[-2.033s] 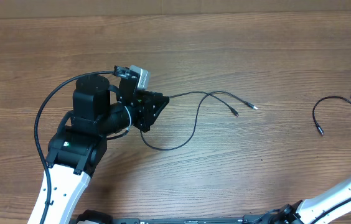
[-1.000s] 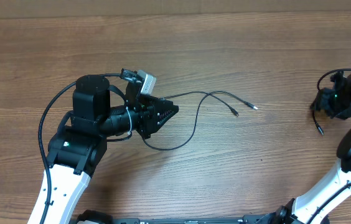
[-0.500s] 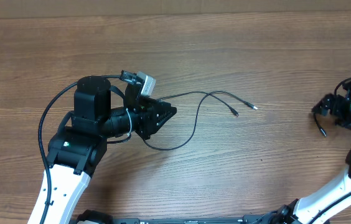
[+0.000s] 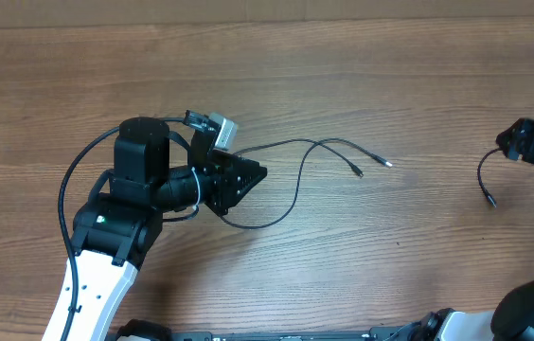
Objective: Untangle cables
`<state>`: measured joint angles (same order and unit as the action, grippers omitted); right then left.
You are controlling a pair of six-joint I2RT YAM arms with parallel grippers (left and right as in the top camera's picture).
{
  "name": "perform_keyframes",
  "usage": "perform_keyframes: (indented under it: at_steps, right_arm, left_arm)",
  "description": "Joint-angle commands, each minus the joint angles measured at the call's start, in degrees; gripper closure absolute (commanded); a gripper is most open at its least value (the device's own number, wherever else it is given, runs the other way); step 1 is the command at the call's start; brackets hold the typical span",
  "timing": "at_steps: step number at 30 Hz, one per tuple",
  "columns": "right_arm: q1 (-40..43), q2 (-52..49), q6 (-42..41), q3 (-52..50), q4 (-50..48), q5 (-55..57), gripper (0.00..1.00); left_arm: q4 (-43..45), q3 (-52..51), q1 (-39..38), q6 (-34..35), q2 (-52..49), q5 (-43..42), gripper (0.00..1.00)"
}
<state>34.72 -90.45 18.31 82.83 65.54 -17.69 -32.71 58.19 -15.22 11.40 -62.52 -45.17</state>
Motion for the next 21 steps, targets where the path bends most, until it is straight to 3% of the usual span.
perform_keyframes:
  at_steps: [1, 13, 21]
  right_arm:
    - [-0.4, -1.2, -3.4, -5.5, 0.1, 1.1, 0.14]
    - [-0.4, -1.2, -15.5, -23.0, -14.0, 8.7, 0.14]
    - [-0.3, -1.8, -18.3, -26.1, -23.2, 13.0, 0.15]
  left_arm:
    - [-2.0, -0.3, 0.3, -2.3, 0.5, 0.3, 0.8]
    - [-4.8, -0.3, 0.3, -3.3, 0.7, 0.3, 0.81]
    - [-4.7, -0.3, 0.3, -3.3, 0.8, 0.4, 0.79]
